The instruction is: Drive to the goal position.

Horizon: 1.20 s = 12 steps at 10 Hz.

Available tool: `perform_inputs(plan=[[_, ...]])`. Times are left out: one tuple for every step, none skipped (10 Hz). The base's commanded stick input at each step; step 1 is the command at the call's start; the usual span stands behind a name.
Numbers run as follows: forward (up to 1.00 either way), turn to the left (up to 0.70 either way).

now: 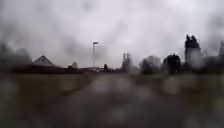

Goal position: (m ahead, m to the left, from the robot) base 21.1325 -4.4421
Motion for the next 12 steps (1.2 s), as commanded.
perform_inputs(plan=[[1.00,0.40],[1.00,0.40],[1.00,0.40],[1.00,0.12],[1.00,0.00],[1.00,0.00],[1.00,0.00],[1.00,0.00],[1.00,0.00],[1.00,0.00],[1.00,0.00],[1.00,0.00]])
